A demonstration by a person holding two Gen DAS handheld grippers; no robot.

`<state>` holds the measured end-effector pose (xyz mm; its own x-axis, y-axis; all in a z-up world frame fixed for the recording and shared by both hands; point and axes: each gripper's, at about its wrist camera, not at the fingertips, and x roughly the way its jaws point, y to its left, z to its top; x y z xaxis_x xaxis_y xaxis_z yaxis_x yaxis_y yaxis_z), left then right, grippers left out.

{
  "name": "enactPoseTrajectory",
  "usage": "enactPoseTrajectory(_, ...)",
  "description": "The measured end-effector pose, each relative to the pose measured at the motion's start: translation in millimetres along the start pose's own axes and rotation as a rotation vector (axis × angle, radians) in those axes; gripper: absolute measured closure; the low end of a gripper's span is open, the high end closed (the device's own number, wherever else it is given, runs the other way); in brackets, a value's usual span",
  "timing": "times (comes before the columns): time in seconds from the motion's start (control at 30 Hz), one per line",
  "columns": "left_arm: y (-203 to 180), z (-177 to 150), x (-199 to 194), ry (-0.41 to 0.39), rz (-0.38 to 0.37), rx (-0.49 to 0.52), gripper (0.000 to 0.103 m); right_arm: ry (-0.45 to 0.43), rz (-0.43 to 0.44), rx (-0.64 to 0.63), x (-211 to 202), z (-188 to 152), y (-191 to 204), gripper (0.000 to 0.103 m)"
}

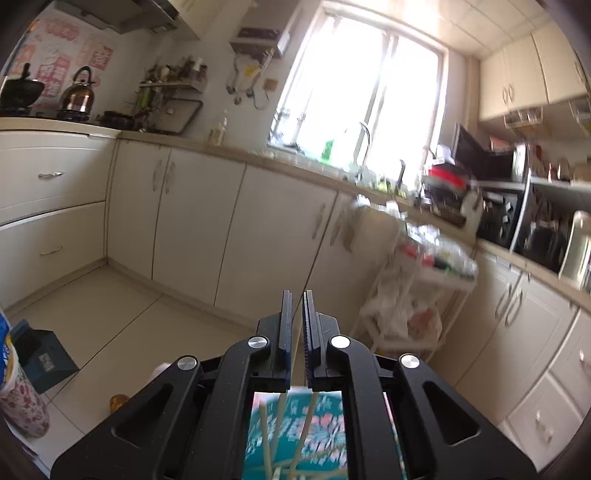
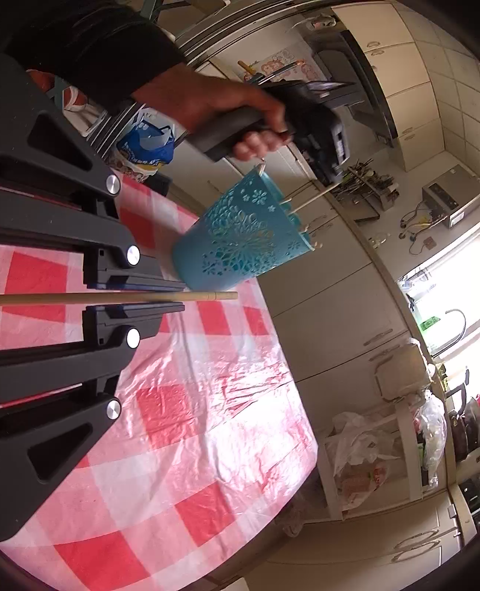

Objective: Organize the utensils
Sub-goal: 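Lift both held chopsticks over the teal bin with both grippers, then open both grippers to drop the chopsticks into the bin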

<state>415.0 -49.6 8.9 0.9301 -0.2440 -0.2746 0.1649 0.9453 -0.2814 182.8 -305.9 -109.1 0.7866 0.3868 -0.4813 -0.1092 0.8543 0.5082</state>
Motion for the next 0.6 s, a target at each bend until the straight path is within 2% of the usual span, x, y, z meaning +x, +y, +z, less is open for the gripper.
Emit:
enactPoseTrajectory(0.1, -1, -17, -4, 0.064, -0.012, 0.042, 0.097, -0.031, 0.035, 0.003, 2, 13, 9, 0.097)
enactPoseTrajectory(0.17, 4, -24, -13, 0.098, -0.023, 0.05, 0.09, -0.069, 0.072, 0.012, 6, 30, 19, 0.097)
enactPoseTrajectory(0.23, 13, -29, -28, 0.102, -0.017, 0.035, 0.064, -0.111, 0.116, 0.025, 9, 49, 29, 0.097)
enactPoseTrajectory(0.3, 27, -33, -50, 0.099, -0.014, 0.002, 0.056, -0.174, 0.164, 0.03, 16, 75, 45, 0.097)
enactPoseTrajectory(0.47, 58, -54, -95, 0.109, -0.013, -0.07, 0.053, -0.333, 0.218, 0.026, 40, 141, 87, 0.097)
enactPoseTrajectory(0.6, 74, -73, -122, 0.109, -0.004, -0.096, 0.051, -0.417, 0.193, 0.031, 73, 183, 112, 0.097)
